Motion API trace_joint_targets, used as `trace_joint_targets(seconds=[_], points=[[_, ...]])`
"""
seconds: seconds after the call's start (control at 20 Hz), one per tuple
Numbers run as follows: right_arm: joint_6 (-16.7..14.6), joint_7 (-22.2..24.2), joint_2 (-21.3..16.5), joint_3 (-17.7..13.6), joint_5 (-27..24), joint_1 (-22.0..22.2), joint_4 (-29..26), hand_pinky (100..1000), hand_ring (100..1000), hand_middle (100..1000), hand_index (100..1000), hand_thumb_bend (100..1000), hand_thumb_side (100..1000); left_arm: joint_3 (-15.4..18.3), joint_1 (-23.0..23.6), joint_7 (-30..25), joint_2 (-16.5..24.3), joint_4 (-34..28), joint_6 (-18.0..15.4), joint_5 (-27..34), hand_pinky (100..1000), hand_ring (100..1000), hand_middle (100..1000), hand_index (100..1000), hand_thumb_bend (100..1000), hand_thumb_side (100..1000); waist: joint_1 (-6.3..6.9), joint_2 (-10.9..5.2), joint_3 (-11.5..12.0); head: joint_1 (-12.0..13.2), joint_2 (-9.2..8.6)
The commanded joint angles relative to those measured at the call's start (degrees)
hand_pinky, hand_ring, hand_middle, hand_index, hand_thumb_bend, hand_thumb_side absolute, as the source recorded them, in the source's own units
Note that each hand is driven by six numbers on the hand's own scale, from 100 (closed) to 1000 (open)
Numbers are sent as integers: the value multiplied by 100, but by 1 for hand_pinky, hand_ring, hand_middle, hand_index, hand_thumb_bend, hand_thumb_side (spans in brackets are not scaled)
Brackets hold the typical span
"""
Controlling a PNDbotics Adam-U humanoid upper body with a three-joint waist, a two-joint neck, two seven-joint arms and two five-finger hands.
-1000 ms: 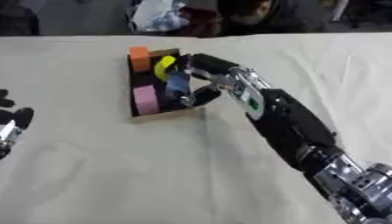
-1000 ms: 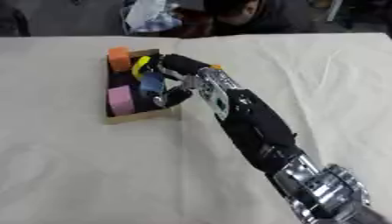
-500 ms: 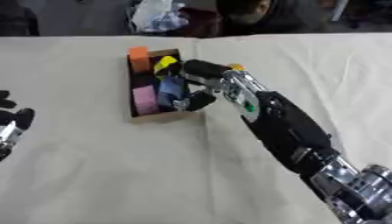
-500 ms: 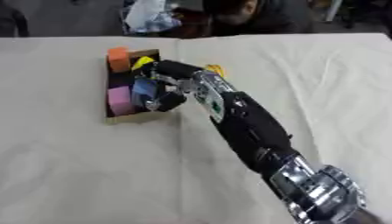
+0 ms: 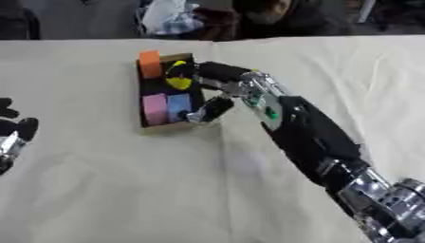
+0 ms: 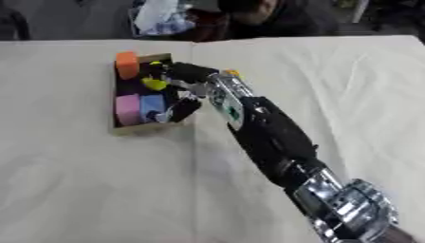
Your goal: Pick up objects on the table and place them in the box.
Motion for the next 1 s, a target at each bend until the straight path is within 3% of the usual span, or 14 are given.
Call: trace_joint_targets(seconds=[0.05, 0.6, 1.0], points=[[38, -3, -162, -34, -117, -180, -219, 859, 898, 964, 992, 298, 496, 32, -35, -6, 65, -58, -3, 19, 636, 561, 584, 741, 565, 411, 72, 3, -9, 15, -30], [463, -155, -675, -325, -488, -333, -435, 850, 886, 936, 986, 256, 438, 62, -10, 29, 69, -56, 0, 12, 636, 561, 583, 740, 564, 410, 58, -12, -59, 27, -47], [1064, -268, -903, -877, -325, -377, 395, 851, 889, 935, 983, 232, 412, 65, -11, 30, 50, -54, 0, 6, 636, 561, 582, 740, 565, 411, 46, -7, -48, 3, -95]])
